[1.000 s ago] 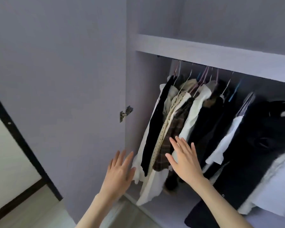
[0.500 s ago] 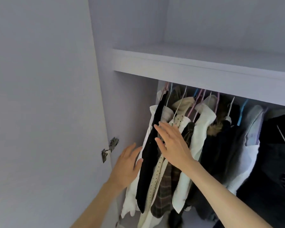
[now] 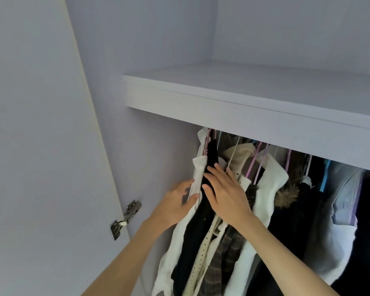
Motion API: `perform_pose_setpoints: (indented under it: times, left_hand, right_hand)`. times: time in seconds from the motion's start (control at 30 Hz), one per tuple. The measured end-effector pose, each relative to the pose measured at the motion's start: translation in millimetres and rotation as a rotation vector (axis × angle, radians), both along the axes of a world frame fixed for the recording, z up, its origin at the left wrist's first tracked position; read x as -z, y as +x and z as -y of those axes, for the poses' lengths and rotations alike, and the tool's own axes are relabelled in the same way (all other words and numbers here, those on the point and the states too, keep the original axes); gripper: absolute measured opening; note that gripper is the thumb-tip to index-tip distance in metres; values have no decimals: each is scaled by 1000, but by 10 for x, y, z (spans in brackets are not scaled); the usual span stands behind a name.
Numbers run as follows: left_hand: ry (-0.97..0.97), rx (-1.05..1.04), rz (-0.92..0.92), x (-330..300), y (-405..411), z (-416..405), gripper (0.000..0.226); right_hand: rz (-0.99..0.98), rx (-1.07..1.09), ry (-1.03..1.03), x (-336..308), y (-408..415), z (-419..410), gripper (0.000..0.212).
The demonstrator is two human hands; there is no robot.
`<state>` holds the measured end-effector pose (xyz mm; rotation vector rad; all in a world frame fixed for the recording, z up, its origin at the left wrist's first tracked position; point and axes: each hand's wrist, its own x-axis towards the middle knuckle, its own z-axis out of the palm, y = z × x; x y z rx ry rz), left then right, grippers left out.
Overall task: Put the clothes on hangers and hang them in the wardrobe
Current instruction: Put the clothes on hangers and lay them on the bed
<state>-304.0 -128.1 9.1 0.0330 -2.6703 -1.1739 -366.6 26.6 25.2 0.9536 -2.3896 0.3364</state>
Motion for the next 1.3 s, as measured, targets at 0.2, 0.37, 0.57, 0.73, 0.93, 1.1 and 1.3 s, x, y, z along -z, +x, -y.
perform_pose_setpoints:
  times: [0.2, 0.37, 0.57, 0.73, 0.93, 1.1, 1.3]
  left_hand:
    - [25, 51, 81, -56, -149, -94, 67]
    - [42, -19, 34, -33, -250, -135, 52]
    - [-191, -220, 56, -222, -419, -250, 31]
    - [-458, -321, 78, -375, -569, -119, 31]
    - [-30, -322, -30, -431, -665, 83, 30]
    - [32, -320, -188, -639, -399, 126, 28]
    - [31, -365, -225, -416, 319, 61, 22]
  right_hand:
    - [-38, 32, 11, 25, -7, -123, 55]
    - [-41, 39, 9, 19, -18, -175, 48]
    - [-25, 54, 14, -21, 14, -162, 51]
    - [-27, 44, 0, -13, 5, -174, 42]
    - [-25, 55, -3, -18, 8, -196, 42]
    - [-2, 54, 10, -39, 20, -180, 42]
    - [141, -18, -168, -114, 104, 4, 45]
